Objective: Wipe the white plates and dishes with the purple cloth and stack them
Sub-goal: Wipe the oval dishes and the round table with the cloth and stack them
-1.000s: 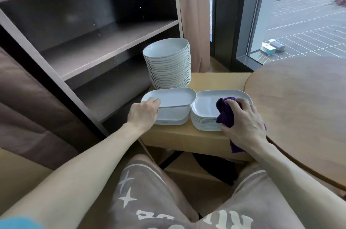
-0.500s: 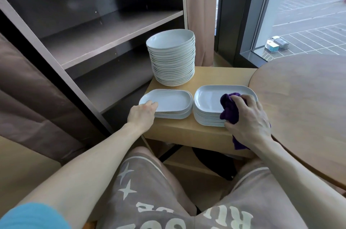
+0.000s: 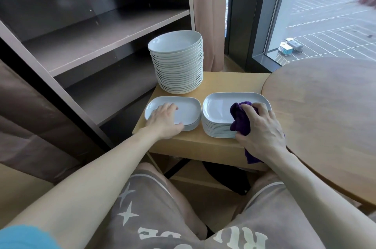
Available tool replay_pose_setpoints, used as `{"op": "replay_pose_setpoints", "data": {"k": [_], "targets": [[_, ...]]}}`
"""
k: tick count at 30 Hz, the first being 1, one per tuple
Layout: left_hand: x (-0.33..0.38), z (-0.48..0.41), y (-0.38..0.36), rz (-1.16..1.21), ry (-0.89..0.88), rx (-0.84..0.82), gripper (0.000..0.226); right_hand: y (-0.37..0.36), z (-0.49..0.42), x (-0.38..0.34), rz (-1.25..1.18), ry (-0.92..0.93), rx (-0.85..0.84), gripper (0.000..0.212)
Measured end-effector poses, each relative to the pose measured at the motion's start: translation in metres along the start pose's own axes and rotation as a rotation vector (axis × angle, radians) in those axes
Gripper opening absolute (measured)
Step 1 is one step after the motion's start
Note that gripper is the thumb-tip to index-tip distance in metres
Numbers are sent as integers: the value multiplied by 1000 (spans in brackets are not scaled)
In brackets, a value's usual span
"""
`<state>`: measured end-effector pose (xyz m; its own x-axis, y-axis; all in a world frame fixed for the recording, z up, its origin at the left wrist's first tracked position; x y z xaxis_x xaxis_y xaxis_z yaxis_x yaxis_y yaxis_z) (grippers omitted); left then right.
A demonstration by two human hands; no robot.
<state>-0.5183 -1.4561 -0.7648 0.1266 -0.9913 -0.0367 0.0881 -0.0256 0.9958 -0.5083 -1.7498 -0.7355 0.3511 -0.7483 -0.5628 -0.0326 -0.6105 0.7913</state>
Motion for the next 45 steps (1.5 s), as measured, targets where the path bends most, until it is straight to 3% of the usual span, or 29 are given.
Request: {"op": "replay_pose_setpoints", "data": {"k": [3,7,13,20,29,35,40,45], "targets": [[44,-3,3,171,-118,-43,81,0,-1,1,-1,-5,-8,78],[76,-11,5,279,-145,-86,101,1,0,0,-8,-5,-12,78],[74,-22,-11,482,-56,-109,101,2,-2,-1,-16,-33,-54,73],[76,-24,-22,765,-108,-180,105,2,-7,-4,7,-91,-139,62],[77,-31,-21,788,-158,-274,100,3,-3,-10,-9,-101,-185,57],[75,-25,-20,694,-127,-196,99,31,-19,9,-210,-207,-132,65],[78,-20,-15,631,-136,-174,103,48,-50,31,-79,-240,-64,66],[75,-19,-16,619,-111,-141,103,10,-68,24,211,-192,-151,59]]}}
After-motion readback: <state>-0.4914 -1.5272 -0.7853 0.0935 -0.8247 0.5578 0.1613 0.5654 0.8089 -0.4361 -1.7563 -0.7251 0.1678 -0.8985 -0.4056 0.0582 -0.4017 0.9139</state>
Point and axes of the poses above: each hand's wrist, its own z-axis away from the middle knuckle, its own y-axis out of the back of the hand, x = y × z, the point moved 9 cm from there along -z, towards the middle knuckle, and after that the axes turned 12 degrees about -z, right-handed, at the moved point
